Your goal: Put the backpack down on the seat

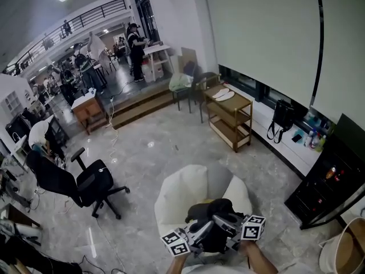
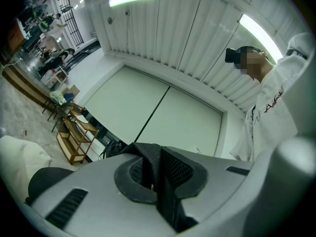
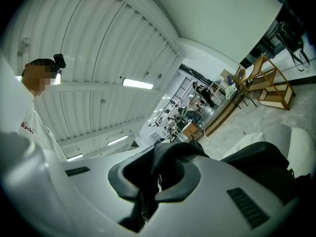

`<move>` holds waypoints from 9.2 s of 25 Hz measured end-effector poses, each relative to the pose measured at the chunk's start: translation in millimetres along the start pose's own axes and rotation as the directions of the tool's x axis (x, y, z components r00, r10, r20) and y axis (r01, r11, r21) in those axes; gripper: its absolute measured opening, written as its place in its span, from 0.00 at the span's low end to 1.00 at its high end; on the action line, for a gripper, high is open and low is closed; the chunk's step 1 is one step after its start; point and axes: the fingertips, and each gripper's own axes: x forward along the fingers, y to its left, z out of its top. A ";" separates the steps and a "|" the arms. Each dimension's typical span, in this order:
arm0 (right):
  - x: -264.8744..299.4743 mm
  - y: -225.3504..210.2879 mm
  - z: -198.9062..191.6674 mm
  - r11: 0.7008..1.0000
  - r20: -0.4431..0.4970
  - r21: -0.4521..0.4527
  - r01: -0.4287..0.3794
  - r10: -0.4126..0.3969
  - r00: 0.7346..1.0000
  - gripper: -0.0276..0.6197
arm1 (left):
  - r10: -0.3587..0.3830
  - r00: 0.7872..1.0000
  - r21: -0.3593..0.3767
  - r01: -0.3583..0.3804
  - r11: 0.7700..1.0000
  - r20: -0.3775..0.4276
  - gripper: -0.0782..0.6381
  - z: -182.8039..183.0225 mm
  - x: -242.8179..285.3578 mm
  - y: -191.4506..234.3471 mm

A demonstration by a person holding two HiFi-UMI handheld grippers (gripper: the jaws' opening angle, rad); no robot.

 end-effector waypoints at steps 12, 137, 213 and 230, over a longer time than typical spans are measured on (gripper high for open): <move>-5.7 -9.3 -12.5 0.999 0.009 0.037 0.017 -0.017 1.000 0.10 | -0.003 1.000 -0.027 0.003 1.000 -0.009 0.18 -14.8 -2.8 4.8; 86.9 -351.1 -129.2 0.917 -0.183 0.001 0.398 -0.391 0.902 0.33 | 0.276 0.907 -0.180 -0.344 0.921 -0.319 0.54 -165.9 -81.5 374.5; -24.6 142.5 -182.9 0.830 -0.075 -0.500 0.246 -0.325 0.943 0.09 | 0.260 0.965 0.160 -0.251 0.955 -0.038 0.16 -70.0 -192.8 -92.8; -40.1 194.7 -205.5 0.824 -0.065 -0.512 0.243 -0.319 0.945 0.09 | 0.265 0.964 0.164 -0.261 0.951 -0.002 0.16 -79.3 -217.3 -149.2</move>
